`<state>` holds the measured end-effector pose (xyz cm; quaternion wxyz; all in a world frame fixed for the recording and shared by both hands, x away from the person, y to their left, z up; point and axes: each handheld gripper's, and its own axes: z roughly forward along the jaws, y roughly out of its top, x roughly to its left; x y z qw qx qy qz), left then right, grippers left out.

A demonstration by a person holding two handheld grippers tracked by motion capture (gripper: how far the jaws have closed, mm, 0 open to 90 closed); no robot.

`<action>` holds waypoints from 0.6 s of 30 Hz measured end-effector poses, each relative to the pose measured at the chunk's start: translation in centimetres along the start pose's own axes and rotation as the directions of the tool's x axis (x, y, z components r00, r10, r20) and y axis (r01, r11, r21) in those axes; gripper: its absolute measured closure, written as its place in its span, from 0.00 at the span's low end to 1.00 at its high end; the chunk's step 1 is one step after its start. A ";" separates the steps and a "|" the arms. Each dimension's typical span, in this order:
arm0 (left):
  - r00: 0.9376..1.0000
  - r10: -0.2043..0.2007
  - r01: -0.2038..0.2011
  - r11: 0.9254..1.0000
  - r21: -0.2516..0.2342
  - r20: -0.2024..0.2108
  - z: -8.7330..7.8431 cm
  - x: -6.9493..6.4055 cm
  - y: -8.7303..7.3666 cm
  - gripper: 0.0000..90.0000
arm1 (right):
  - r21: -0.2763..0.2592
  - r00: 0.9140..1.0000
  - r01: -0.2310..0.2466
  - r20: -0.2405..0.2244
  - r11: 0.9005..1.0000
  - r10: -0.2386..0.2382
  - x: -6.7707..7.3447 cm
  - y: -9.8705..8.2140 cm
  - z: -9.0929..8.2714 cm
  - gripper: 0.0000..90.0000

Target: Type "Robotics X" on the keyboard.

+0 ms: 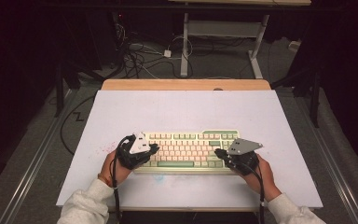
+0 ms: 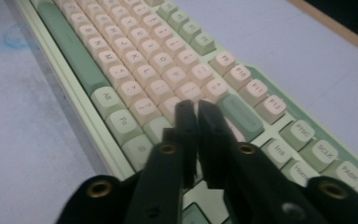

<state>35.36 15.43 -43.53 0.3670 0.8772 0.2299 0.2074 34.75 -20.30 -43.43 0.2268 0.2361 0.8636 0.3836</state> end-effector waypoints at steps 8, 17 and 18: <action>0.999 -0.018 0.016 0.999 -0.048 -0.044 -0.4 0.1 -0.3 0.74 | -0.050 1.000 -0.005 0.018 0.999 0.006 0.0 0.1 -0.8 0.83; 0.996 -0.032 0.026 0.997 -0.068 -0.083 -0.5 0.1 -0.8 0.39 | -0.082 0.999 -0.007 0.048 0.997 0.011 0.0 0.1 -0.9 0.49; 0.996 -0.018 0.011 0.997 -0.074 -0.093 -0.6 0.1 -0.8 0.39 | -0.087 0.999 -0.006 0.053 0.996 0.011 0.0 0.1 -1.0 0.46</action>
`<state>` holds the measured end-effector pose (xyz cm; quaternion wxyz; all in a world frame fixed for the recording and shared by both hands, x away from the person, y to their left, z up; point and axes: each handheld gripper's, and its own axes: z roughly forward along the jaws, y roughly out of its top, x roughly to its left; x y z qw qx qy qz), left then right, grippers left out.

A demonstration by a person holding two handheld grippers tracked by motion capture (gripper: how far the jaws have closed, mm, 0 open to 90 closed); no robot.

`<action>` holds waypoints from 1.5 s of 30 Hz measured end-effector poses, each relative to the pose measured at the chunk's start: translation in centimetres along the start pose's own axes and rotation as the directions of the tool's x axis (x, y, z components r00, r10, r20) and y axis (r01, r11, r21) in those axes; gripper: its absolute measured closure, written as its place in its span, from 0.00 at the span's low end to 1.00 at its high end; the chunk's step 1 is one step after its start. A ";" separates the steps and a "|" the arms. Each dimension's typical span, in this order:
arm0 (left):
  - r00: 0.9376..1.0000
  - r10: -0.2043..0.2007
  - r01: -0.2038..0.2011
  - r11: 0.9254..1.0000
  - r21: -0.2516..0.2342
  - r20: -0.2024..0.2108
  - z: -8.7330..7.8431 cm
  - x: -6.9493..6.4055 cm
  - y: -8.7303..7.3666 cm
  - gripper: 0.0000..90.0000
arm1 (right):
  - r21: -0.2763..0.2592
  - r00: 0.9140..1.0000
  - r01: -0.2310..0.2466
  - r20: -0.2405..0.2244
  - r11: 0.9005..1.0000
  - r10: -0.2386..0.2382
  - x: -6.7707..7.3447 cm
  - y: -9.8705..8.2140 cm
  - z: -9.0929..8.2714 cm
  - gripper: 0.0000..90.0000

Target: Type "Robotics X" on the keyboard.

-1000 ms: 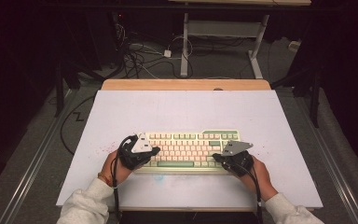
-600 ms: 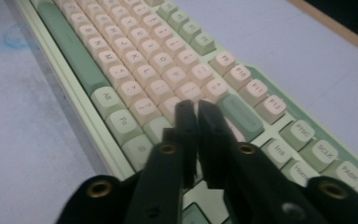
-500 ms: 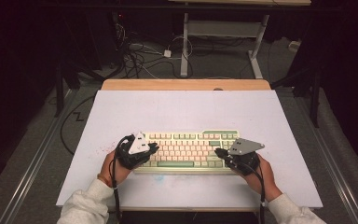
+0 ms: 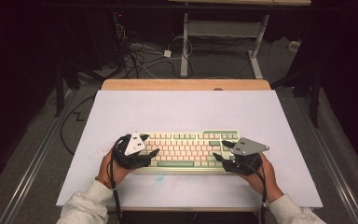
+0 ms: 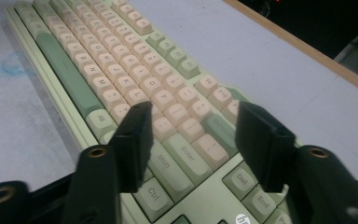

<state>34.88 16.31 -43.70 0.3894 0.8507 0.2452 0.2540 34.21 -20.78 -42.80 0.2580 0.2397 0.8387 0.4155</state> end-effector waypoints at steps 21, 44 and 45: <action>0.997 0.009 -0.011 1.000 -0.021 -0.071 -2.8 0.1 -1.9 0.21 | -0.108 0.994 0.015 0.107 0.994 -0.004 -0.8 -0.9 -3.6 0.26; 0.994 -0.030 0.029 1.000 -0.012 -0.101 -4.7 -0.6 -5.7 0.21 | -0.135 0.983 -0.025 0.175 0.991 0.049 -1.5 -5.4 -7.6 0.23; 0.994 -0.028 0.027 1.000 -0.008 -0.103 -4.7 -0.7 -5.8 0.21 | -0.138 0.983 -0.029 0.175 0.990 0.053 -1.5 -5.6 -7.7 0.22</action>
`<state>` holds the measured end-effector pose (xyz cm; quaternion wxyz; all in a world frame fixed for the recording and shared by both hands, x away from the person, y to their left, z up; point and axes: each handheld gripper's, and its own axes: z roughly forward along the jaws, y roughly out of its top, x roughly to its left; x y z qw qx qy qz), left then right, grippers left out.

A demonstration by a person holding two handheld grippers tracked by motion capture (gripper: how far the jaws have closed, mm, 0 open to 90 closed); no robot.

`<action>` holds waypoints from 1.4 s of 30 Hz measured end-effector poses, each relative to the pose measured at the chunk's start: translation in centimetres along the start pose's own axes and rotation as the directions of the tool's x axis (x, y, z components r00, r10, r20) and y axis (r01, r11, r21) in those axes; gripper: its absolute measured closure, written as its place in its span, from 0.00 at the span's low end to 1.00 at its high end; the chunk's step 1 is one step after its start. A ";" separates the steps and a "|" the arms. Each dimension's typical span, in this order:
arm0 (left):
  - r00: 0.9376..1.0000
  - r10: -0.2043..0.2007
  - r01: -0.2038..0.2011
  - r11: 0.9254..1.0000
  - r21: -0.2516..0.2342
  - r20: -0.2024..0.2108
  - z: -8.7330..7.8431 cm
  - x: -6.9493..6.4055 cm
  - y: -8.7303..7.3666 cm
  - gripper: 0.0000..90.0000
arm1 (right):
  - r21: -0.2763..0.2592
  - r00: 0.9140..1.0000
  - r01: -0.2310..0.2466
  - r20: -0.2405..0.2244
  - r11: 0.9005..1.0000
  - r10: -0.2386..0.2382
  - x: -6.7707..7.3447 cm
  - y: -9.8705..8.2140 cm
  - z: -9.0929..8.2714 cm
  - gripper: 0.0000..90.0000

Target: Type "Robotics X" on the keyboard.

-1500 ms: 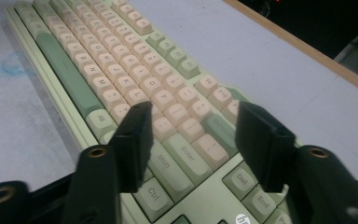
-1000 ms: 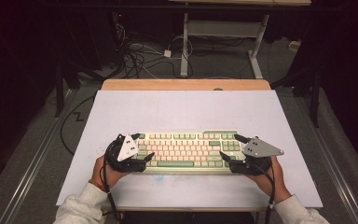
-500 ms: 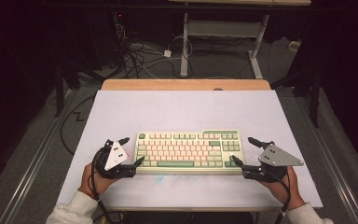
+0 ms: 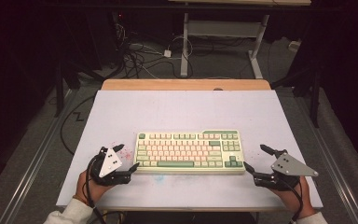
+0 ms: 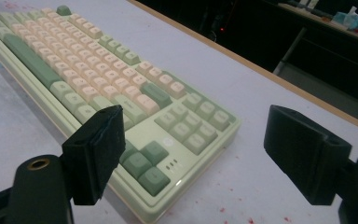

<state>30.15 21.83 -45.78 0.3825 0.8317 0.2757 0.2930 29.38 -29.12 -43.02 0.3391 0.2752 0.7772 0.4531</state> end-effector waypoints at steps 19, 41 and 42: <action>1.000 -0.009 0.009 1.000 0.008 0.025 -0.4 -0.6 -1.2 0.21 | 0.014 0.999 -0.012 0.033 1.000 0.012 0.6 -1.5 -1.3 0.20; 1.000 -0.018 0.018 1.000 0.007 0.022 -0.7 -0.4 -1.3 0.21 | -0.007 0.999 0.003 0.038 1.000 -0.003 0.6 -1.0 -1.4 0.19; 1.000 -0.019 0.019 1.000 0.007 0.022 -0.7 -0.4 -1.3 0.21 | -0.005 0.999 0.004 0.039 1.000 -0.004 0.6 -1.0 -1.4 0.19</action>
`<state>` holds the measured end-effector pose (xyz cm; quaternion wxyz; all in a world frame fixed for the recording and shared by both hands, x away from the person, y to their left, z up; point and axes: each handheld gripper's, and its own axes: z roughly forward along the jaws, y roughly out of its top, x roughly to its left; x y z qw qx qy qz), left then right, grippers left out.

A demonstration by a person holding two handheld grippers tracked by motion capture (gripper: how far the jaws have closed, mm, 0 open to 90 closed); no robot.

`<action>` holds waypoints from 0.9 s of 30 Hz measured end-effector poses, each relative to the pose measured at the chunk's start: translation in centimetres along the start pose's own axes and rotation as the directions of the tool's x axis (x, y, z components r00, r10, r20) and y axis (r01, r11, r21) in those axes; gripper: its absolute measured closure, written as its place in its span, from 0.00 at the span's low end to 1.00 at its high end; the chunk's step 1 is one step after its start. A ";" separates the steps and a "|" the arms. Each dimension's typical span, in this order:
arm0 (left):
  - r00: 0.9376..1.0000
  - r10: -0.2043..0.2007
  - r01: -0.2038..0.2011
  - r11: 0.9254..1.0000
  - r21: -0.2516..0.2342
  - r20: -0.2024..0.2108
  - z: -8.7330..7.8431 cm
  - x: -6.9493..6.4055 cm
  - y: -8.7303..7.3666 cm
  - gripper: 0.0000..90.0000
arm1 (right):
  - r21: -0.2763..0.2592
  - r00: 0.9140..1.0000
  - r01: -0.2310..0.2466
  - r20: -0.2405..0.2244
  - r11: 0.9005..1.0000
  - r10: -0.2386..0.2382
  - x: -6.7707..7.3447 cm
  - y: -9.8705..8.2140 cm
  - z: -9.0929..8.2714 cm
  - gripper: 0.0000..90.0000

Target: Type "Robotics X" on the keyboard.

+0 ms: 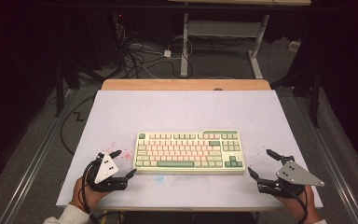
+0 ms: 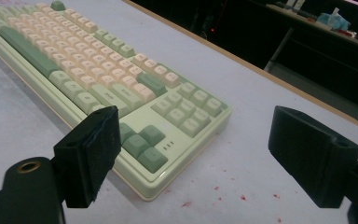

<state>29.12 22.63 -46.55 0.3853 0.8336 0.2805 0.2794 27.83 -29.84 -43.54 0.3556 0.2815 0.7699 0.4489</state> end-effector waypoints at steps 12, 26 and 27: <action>1.000 -0.009 0.009 1.000 0.006 0.007 0.3 0.0 0.0 0.21 | -0.004 1.000 0.001 0.006 1.000 -0.001 -0.1 0.0 -0.1 0.18; 1.000 -0.012 0.012 1.000 0.010 0.006 0.5 0.2 0.1 0.21 | -0.001 1.000 0.003 0.004 1.000 -0.003 -0.3 -0.1 0.1 0.18; 1.000 -0.011 0.011 1.000 0.013 0.004 0.5 0.2 0.1 0.21 | -0.001 1.000 0.001 0.005 1.000 -0.001 -0.3 -0.1 0.1 0.18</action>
